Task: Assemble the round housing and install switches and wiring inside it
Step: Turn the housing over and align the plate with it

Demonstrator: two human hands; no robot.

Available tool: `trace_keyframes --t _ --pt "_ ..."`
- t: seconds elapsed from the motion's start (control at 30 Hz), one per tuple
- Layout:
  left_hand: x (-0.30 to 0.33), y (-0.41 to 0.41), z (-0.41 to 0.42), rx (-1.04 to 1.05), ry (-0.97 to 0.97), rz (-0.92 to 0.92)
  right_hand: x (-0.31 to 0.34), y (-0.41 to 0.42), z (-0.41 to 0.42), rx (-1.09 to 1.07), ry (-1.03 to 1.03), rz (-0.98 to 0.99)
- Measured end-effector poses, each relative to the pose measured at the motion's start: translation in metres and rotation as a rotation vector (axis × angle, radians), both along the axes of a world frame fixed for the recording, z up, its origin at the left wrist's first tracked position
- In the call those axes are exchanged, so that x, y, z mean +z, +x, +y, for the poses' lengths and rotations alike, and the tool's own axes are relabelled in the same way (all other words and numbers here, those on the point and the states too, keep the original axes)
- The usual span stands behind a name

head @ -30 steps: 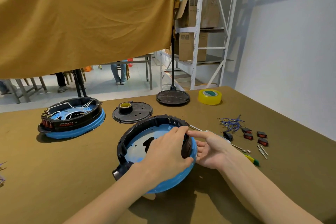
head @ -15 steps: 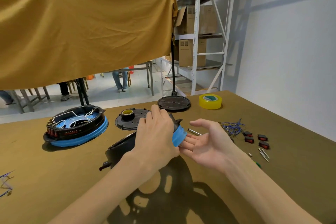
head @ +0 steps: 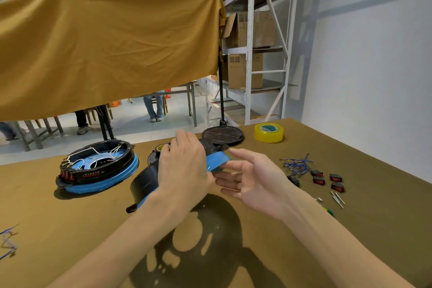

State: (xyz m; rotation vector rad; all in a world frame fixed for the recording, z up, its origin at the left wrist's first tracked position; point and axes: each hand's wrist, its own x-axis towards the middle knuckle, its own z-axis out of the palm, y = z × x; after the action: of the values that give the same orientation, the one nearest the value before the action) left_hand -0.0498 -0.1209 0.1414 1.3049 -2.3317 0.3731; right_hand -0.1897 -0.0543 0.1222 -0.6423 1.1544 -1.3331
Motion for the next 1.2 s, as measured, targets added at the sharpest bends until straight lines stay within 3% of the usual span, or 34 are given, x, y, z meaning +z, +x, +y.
trace_keyframes --t 0.13,0.27,0.33,0.43,0.57,0.67,0.9,1.2 --pt "0.021 0.012 -0.013 -0.046 0.124 0.146 -0.002 -0.001 -0.008 -0.139 -0.108 0.285" --pt "0.04 0.024 -0.042 -0.127 0.495 0.407 -0.011 -0.013 -0.009 -0.476 -0.351 0.928" --pt "0.042 0.03 -0.048 -0.188 0.717 0.53 -0.015 -0.021 -0.007 -0.456 -0.39 1.114" --pt "0.034 0.035 -0.051 -0.232 1.071 0.709 -0.018 -0.037 -0.002 -0.376 -0.365 1.095" --pt "0.01 0.041 -0.054 -0.187 1.31 0.733 -0.021 -0.06 -0.001 -0.274 -0.258 1.184" --pt "-0.003 0.044 -0.051 -0.164 1.451 0.758 -0.026 -0.067 -0.008 -0.148 -0.127 1.055" --pt "-0.023 0.043 -0.04 -0.138 1.449 0.863 -0.046 -0.07 -0.021 -0.003 -0.018 0.928" --pt "-0.052 0.043 -0.066 -0.153 1.515 0.827 -0.058 -0.075 -0.034 0.028 0.156 0.994"
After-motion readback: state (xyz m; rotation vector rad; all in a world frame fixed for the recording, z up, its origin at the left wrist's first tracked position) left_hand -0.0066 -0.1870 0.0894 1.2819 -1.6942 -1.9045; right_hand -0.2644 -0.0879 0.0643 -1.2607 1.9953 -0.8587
